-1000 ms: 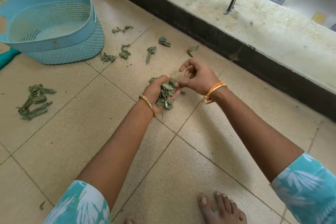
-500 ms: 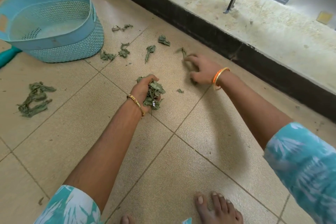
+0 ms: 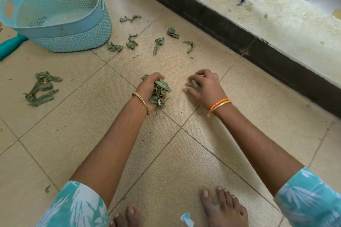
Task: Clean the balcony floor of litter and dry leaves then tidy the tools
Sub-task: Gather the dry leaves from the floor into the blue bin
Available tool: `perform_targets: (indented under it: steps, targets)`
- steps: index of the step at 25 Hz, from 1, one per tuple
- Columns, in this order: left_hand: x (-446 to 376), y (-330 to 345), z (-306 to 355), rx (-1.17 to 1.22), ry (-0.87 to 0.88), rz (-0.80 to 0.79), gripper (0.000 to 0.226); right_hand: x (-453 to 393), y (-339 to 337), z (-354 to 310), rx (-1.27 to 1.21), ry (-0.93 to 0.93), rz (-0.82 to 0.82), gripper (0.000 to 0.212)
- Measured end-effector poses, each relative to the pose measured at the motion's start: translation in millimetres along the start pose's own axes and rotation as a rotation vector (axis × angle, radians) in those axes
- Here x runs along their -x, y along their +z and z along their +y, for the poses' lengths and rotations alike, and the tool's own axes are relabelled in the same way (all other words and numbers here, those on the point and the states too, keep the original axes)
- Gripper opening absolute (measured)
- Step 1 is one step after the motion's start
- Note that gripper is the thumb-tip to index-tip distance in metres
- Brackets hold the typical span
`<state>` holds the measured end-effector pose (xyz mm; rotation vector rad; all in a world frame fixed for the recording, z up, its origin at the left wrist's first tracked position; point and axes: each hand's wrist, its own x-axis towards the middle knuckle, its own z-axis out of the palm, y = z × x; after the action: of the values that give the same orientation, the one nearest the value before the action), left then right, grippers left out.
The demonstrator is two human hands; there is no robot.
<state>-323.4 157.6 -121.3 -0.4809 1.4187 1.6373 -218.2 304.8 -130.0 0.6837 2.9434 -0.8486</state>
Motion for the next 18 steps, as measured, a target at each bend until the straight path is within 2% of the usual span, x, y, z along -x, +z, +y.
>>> perform_targets:
  steps: [3, 7, 9, 11, 13, 15, 18]
  targets:
    - [2.6, -1.1, -3.8, 0.013, -0.01, 0.005, 0.03, 12.2, 20.6, -10.5, 0.06, -0.144, 0.08, 0.02]
    - [5.3, -0.4, -0.2, 0.026, -0.016, 0.0, 0.031, 5.3, 21.6, -15.1, 0.185, -0.241, 0.075, 0.019]
    - [6.0, -1.8, 3.3, 0.044, -0.022, -0.006, 0.029, -13.9, 6.2, -13.3, 0.06, -0.169, 0.141, 0.019]
    - [6.6, -3.8, 5.9, 0.072, -0.028, -0.007, 0.03, -47.9, -16.3, -6.7, -0.066, -0.012, 0.237, 0.023]
    - [7.7, -5.6, 6.7, 0.089, -0.035, -0.018, 0.031, -81.4, -34.7, -1.0, -0.057, 0.053, 0.265, 0.027]
    - [9.0, -6.7, 6.8, 0.092, -0.04, -0.025, 0.03, -101.6, -43.3, -0.1, 0.053, -0.022, 0.184, 0.035]
    - [9.8, -7.9, 5.3, 0.1, -0.048, -0.033, 0.03, -105.2, -40.4, -1.3, 0.208, -0.196, -0.111, 0.056]
